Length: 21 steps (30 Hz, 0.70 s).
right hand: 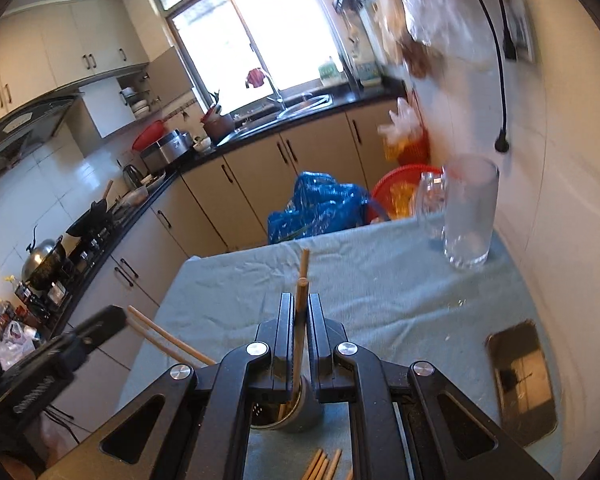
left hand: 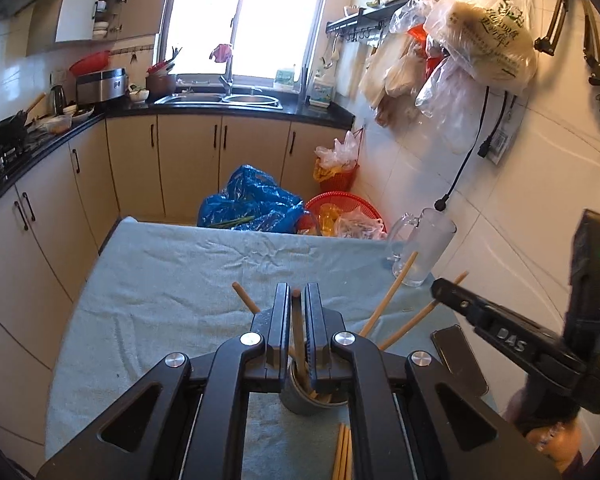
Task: Organize utensils
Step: 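Drop the chopstick into the grey holder by opening the left gripper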
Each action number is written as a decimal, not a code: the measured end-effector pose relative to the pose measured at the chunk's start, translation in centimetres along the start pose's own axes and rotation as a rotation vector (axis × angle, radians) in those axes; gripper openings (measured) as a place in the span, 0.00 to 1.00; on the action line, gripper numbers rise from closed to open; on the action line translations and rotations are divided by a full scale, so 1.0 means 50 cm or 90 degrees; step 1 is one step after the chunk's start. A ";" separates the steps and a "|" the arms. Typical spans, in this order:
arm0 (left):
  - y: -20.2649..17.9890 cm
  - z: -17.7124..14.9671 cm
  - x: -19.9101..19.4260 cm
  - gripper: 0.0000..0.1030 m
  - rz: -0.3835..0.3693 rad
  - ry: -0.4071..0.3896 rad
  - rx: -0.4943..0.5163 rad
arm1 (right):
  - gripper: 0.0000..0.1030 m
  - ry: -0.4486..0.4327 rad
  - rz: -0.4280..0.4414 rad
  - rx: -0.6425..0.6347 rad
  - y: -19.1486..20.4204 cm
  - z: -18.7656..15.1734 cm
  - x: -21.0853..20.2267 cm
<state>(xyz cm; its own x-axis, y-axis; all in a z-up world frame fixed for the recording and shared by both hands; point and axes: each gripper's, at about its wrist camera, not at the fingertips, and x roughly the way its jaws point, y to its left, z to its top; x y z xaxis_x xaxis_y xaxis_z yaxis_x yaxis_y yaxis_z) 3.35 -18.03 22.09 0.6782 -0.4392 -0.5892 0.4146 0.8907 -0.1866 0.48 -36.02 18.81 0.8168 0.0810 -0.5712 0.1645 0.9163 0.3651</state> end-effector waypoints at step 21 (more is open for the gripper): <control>0.060 -0.116 -0.258 0.40 0.030 -0.069 -0.016 | 0.54 -0.030 -0.044 -0.064 0.011 -0.049 -0.213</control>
<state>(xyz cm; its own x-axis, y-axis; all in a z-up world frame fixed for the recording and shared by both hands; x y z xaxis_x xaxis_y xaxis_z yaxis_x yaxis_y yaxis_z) -7.68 -9.03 24.56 0.7590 -0.4054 -0.5095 0.3660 0.9128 -0.1812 -9.47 -35.44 23.28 0.8304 -0.0003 -0.5571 0.1670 0.9541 0.2485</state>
